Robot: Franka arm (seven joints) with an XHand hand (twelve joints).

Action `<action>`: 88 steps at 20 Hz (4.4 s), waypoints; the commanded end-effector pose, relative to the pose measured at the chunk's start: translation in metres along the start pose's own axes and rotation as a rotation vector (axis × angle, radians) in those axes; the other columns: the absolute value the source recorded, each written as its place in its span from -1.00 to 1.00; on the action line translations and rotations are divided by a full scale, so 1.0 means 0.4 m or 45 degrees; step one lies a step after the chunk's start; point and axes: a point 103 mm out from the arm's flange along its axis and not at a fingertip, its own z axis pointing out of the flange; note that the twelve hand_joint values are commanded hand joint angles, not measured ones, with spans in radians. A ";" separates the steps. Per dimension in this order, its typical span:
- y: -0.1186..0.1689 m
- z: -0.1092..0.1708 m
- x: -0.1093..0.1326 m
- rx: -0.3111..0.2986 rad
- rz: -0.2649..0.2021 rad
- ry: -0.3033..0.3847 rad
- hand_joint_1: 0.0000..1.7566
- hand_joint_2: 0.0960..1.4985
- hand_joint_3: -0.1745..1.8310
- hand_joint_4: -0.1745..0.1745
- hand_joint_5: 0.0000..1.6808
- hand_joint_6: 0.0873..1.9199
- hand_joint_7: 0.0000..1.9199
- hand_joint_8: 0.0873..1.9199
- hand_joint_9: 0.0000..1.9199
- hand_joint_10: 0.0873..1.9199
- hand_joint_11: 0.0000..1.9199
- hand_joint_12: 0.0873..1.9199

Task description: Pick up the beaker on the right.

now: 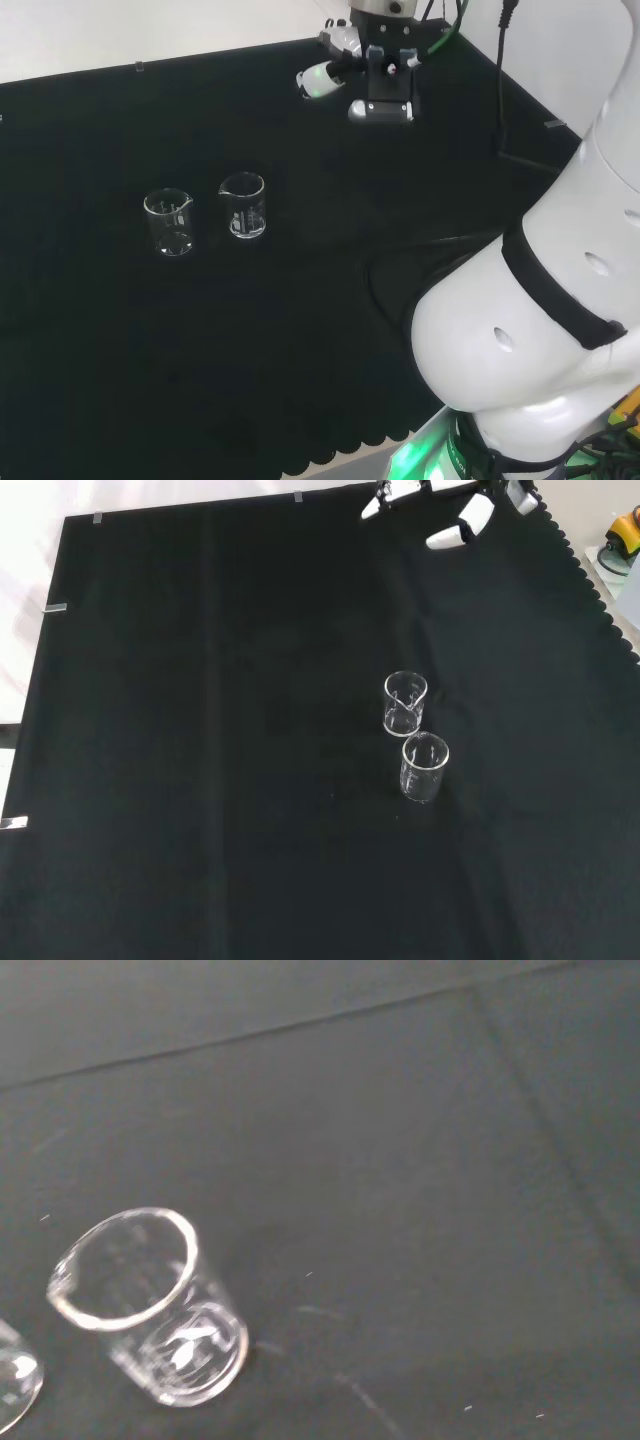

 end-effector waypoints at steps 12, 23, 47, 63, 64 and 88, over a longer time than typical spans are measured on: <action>0.083 0.215 -0.030 0.086 -0.388 0.316 -0.24 -0.20 0.15 -0.06 -0.79 -1.00 -0.92 -0.54 -0.84 -0.37 -1.00 0.01; 0.132 0.301 -0.005 0.157 -0.487 0.410 -0.14 -0.40 0.23 -0.10 -0.76 -1.00 -0.91 -0.54 -0.82 -0.38 -1.00 0.04; 0.154 0.445 0.007 0.240 -0.608 0.593 -0.03 -0.60 0.33 -0.29 -0.77 -1.00 -0.90 -0.51 -0.76 -0.39 -1.00 0.10; 0.182 0.500 0.036 0.225 -0.669 0.730 -0.08 -0.66 0.26 -0.28 -0.78 -1.00 -0.88 -0.49 -0.75 -0.40 -1.00 0.09; 0.183 0.502 0.037 0.226 -0.672 0.735 -0.09 -0.67 0.26 -0.28 -0.78 -1.00 -0.89 -0.49 -0.75 -0.40 -1.00 0.09; 0.196 0.558 0.051 0.253 -0.672 0.798 0.09 -0.68 0.36 -0.21 -0.71 -1.00 -0.86 -0.52 -0.80 -0.41 -1.00 0.00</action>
